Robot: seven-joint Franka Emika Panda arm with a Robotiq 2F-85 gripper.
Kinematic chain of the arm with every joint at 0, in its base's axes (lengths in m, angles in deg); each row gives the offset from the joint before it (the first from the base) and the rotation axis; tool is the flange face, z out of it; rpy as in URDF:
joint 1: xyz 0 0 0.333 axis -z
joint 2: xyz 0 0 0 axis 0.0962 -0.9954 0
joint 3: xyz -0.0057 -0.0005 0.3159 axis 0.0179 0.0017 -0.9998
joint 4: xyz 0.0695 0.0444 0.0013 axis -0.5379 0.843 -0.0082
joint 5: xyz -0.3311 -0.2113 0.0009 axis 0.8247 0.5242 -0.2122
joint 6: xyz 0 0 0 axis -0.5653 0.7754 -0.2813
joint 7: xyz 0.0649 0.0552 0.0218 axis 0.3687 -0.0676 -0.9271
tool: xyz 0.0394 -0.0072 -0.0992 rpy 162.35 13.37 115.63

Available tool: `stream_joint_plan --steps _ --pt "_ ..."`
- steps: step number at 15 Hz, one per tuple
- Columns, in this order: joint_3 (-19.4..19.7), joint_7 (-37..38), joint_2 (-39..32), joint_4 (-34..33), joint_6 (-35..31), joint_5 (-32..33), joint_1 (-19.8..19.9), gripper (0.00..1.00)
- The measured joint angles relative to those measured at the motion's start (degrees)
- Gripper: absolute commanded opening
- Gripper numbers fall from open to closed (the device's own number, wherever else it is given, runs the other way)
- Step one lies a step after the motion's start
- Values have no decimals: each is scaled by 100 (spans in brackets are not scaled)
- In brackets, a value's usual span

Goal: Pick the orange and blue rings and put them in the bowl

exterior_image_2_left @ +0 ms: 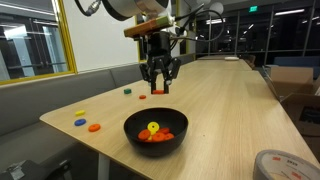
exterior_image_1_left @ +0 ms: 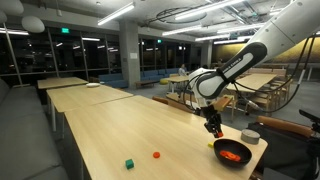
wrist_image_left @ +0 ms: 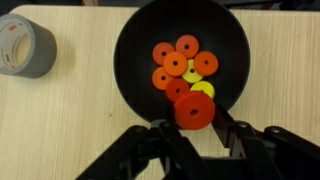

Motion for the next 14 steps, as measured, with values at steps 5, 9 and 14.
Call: stream_joint_plan --steps 5,9,14 --pt "0 -487 8 106 503 -216 179 69" --pt "0 -747 -75 141 480 -374 247 98" --pt "-322 -799 -273 115 -347 -363 160 100"
